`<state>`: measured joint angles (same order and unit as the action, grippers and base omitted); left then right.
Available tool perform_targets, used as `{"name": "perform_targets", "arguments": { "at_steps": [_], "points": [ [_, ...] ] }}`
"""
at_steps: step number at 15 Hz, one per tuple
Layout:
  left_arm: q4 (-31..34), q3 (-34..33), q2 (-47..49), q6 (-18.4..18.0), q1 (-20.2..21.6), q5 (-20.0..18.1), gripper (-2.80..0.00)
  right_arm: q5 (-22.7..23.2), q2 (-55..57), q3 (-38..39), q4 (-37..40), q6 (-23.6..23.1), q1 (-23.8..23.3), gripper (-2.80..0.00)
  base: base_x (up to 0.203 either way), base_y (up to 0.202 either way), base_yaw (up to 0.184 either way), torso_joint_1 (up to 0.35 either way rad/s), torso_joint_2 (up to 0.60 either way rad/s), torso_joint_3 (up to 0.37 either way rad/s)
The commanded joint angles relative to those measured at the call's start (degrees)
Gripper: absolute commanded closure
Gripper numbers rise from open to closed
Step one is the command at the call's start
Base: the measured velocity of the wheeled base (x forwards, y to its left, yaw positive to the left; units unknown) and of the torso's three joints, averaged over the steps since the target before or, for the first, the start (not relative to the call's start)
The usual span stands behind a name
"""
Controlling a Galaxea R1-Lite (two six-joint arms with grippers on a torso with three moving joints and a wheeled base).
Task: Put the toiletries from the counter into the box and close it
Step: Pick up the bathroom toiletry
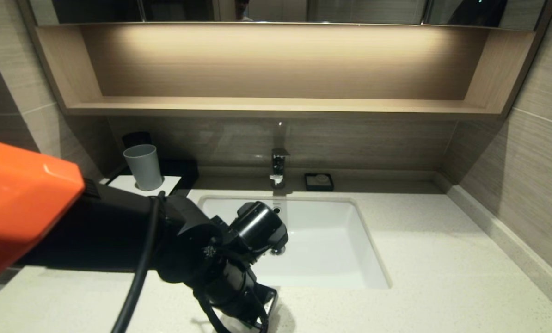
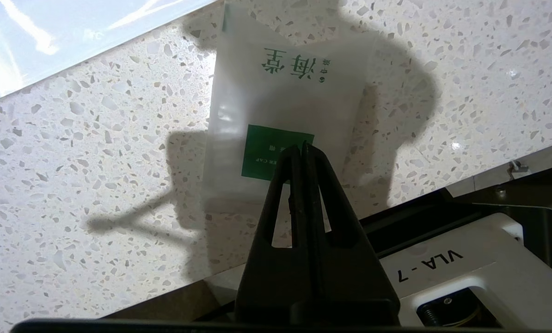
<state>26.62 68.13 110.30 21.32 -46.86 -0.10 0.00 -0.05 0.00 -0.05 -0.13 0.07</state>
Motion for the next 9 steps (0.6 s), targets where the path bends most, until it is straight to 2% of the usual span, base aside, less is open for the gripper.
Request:
{"name": "perform_targets", "arguments": {
  "at_steps": [1, 2, 3, 9],
  "points": [
    [0.1, 0.07, -0.09, 0.13, 0.01, 0.01, 0.0, 0.0, 0.05, 0.09, -0.03, -0.04, 0.01, 0.0, 0.0, 0.0, 0.0, 0.0, 0.0, 0.0],
    [0.1, 0.24, -0.17, 0.21, 0.01, 0.1, 0.0, 0.0, 0.05, 0.09, -0.04, -0.04, 0.01, 0.0, 0.0, 0.0, 0.0, 0.0, 0.0, 0.0],
    [0.1, 0.25, -0.35, 0.21, 0.01, 0.1, -2.8, 0.0, 0.05, 0.09, 0.05, -0.04, 0.01, 0.0, 0.0, 0.0, 0.0, 0.0, 0.0, 0.0],
    [-0.13, 0.8, 0.44, 1.97, 0.01, 1.59, -2.8, 0.0, 0.05, 0.09, 0.05, -0.04, 0.01, 0.0, 0.0, 0.0, 0.0, 0.0, 0.0, 0.0]
  ]
}}
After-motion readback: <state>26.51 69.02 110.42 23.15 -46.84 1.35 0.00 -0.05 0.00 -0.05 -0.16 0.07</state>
